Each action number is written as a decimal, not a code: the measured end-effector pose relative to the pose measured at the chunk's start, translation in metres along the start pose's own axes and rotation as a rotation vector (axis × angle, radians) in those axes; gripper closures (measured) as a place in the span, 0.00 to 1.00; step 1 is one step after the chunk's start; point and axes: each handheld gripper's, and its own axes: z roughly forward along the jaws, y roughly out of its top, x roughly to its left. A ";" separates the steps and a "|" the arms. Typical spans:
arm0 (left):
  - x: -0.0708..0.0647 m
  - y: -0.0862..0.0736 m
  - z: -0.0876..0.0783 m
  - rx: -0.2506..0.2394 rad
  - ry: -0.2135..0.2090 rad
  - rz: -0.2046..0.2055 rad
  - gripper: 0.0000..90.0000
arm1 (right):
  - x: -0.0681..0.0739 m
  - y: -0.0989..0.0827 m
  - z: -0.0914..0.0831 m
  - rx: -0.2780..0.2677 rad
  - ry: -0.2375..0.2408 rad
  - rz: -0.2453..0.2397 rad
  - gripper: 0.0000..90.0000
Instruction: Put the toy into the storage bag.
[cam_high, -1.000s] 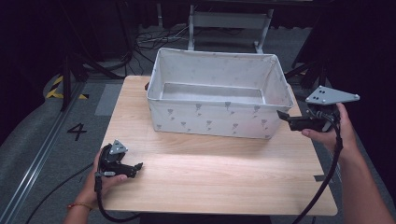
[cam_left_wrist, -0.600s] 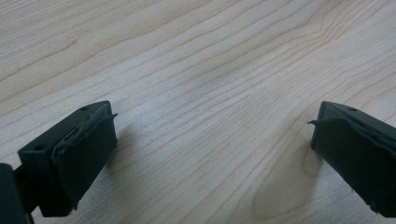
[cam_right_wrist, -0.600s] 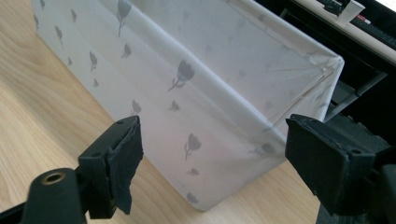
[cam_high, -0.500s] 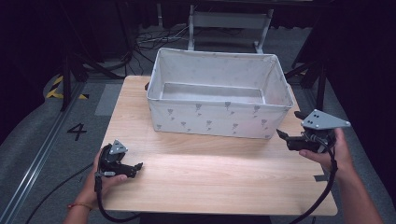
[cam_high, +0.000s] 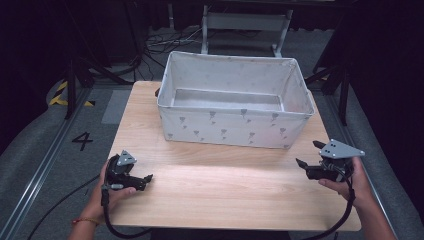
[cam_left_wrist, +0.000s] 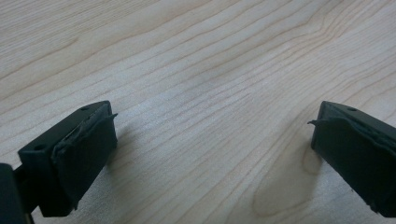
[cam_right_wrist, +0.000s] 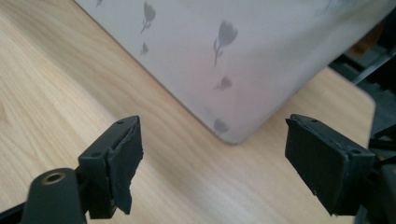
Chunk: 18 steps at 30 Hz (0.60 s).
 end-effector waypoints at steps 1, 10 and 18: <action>0.000 0.000 0.000 -0.001 0.002 0.000 0.01 | 0.000 -0.004 0.001 0.000 0.005 0.009 0.22; 0.000 -0.001 -0.001 0.002 0.001 -0.003 0.01 | -0.001 -0.067 0.014 0.061 0.083 0.135 0.22; -0.001 -0.001 -0.001 0.000 0.007 -0.009 0.01 | -0.001 -0.101 0.027 0.130 0.069 0.207 0.22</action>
